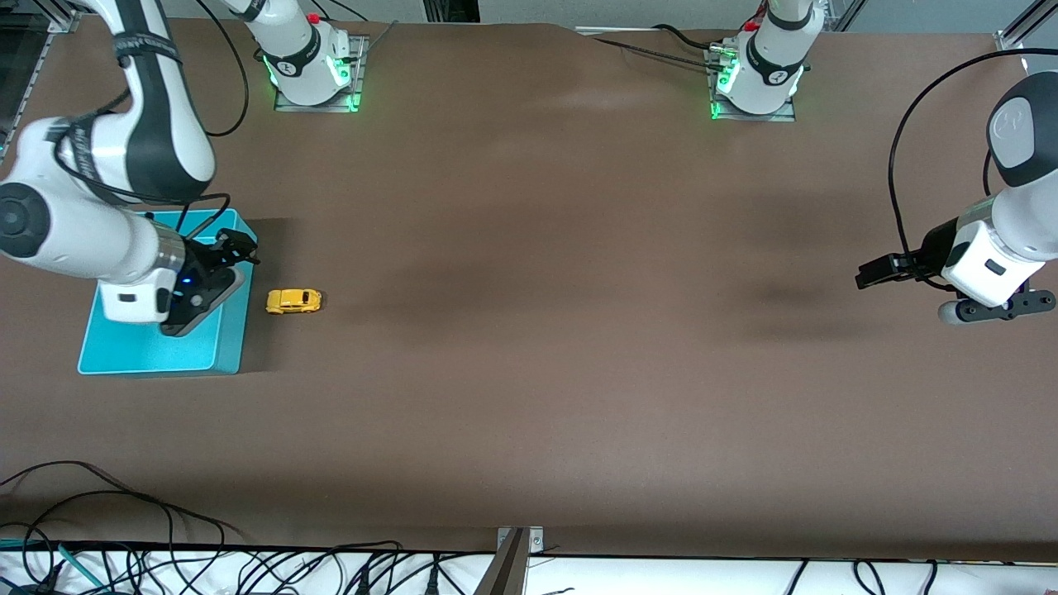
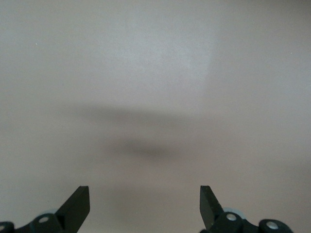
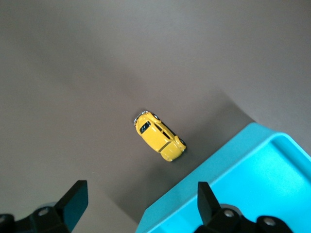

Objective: Wind up and store yellow beetle car
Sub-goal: 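Move the right gripper over the car beside the turquoise box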

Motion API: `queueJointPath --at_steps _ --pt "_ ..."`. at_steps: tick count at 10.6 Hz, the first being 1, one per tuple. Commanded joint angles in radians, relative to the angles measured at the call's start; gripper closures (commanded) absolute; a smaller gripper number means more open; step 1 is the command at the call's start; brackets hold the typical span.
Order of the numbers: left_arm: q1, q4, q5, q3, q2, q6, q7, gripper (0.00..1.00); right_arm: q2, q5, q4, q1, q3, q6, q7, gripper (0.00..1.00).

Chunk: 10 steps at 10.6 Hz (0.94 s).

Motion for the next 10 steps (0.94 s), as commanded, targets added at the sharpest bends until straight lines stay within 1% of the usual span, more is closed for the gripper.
queueJointPath --at_steps 1,5,7,10 --pt "-0.004 -0.015 -0.029 0.008 -0.018 -0.011 0.044 0.00 -0.076 0.009 -0.166 -0.003 0.011 0.118 -0.137 0.00" --pt "-0.004 -0.013 -0.029 0.008 -0.018 -0.011 0.044 0.00 -0.081 0.009 -0.335 -0.003 0.023 0.363 -0.387 0.00" --pt "-0.004 -0.013 -0.031 0.008 -0.018 -0.013 0.044 0.00 -0.075 0.009 -0.386 -0.005 0.024 0.442 -0.461 0.00" --pt "-0.004 -0.013 -0.031 0.010 -0.018 -0.013 0.044 0.00 -0.049 0.009 -0.415 -0.005 0.024 0.509 -0.548 0.00"
